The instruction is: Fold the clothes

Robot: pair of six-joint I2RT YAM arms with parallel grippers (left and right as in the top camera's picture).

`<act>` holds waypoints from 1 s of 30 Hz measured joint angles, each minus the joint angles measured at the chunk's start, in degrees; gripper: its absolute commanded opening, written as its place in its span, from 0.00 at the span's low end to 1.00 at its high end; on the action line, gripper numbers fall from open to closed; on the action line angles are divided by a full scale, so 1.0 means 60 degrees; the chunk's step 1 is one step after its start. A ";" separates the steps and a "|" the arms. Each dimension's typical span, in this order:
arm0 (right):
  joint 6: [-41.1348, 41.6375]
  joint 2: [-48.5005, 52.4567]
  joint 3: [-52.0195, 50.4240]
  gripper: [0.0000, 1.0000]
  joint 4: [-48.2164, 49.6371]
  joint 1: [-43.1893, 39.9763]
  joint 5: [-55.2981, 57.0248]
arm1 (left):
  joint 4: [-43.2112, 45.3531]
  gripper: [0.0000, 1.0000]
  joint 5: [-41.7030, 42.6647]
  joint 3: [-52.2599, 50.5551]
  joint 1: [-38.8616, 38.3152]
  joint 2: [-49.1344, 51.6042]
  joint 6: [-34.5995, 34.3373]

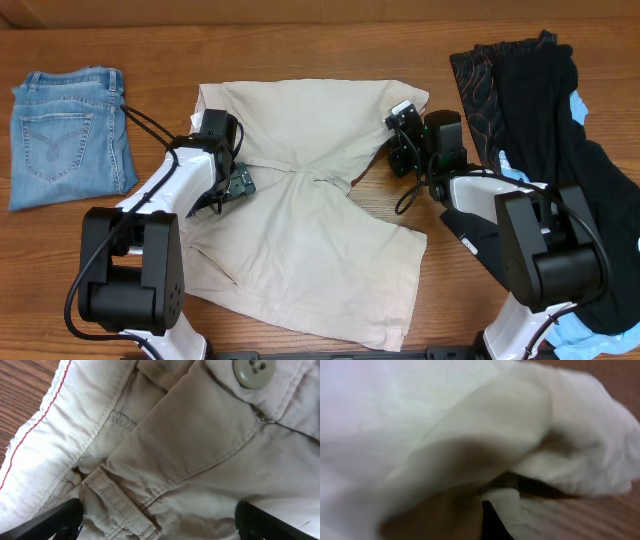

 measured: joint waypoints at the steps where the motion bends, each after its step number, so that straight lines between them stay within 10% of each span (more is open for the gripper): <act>1: 0.0222 -0.0051 -0.0004 0.04 -0.0291 0.0007 0.0390 | 0.0000 1.00 0.0000 0.0000 0.0000 0.0000 0.0000; 8: 0.0270 -0.2226 0.1756 0.05 -0.6182 0.0029 0.1956 | 0.0004 1.00 0.0000 0.0000 0.0000 0.0000 0.0000; 15: 0.0408 -0.2911 0.3836 0.31 -1.1267 -0.0004 0.2790 | 0.0000 1.00 0.0033 0.0000 0.0000 0.0000 0.0000; 30: 0.2918 -0.2878 0.3723 0.46 -1.0852 -0.0015 0.2929 | -0.0390 1.00 -0.0004 0.0987 0.0000 0.0025 0.0579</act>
